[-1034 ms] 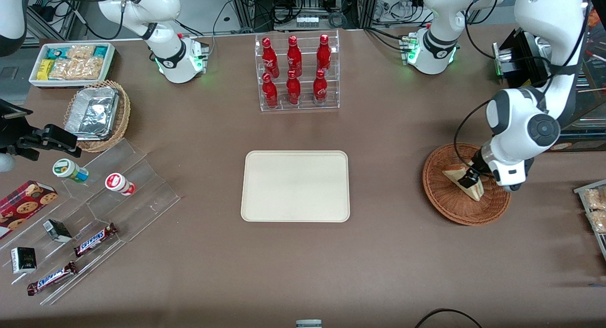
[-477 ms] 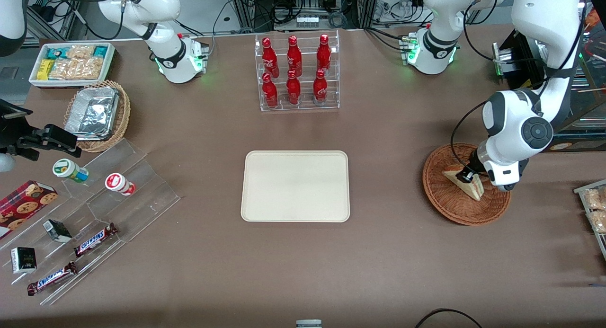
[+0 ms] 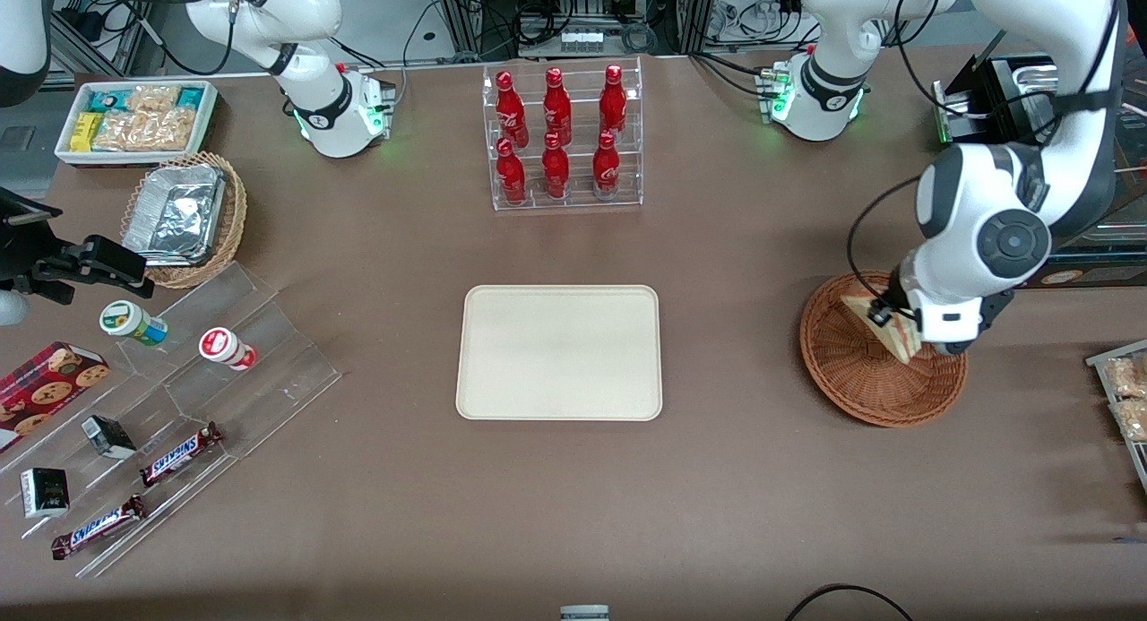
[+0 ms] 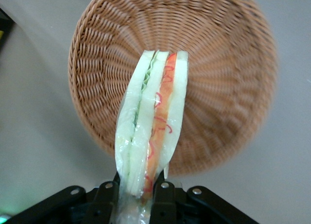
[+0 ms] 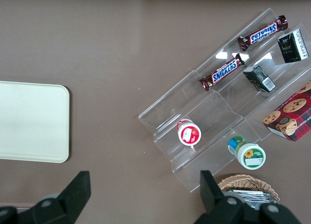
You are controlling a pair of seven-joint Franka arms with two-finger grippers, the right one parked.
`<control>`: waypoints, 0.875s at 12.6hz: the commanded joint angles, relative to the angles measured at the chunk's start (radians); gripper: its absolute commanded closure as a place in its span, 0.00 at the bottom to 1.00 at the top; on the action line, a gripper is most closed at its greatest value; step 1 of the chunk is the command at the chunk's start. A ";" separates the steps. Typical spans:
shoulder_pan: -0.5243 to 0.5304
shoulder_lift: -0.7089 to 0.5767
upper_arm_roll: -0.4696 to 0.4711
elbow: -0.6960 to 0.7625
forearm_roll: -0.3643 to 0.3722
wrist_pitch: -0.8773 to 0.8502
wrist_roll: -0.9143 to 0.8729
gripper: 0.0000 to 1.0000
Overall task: Place sandwich from basket to tray
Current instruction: 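Lift the sandwich and carry it with the left gripper over the tray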
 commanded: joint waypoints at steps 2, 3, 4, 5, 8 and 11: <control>-0.156 0.023 0.004 0.193 0.011 -0.166 -0.023 0.88; -0.201 0.029 0.004 0.218 0.010 -0.165 -0.021 0.88; -0.247 0.056 0.004 0.256 0.008 -0.157 -0.023 0.88; -0.294 0.105 0.004 0.312 0.008 -0.156 -0.023 0.87; -0.431 0.277 0.004 0.461 -0.019 -0.116 -0.024 0.87; -0.487 0.388 -0.006 0.497 -0.020 0.054 -0.009 0.87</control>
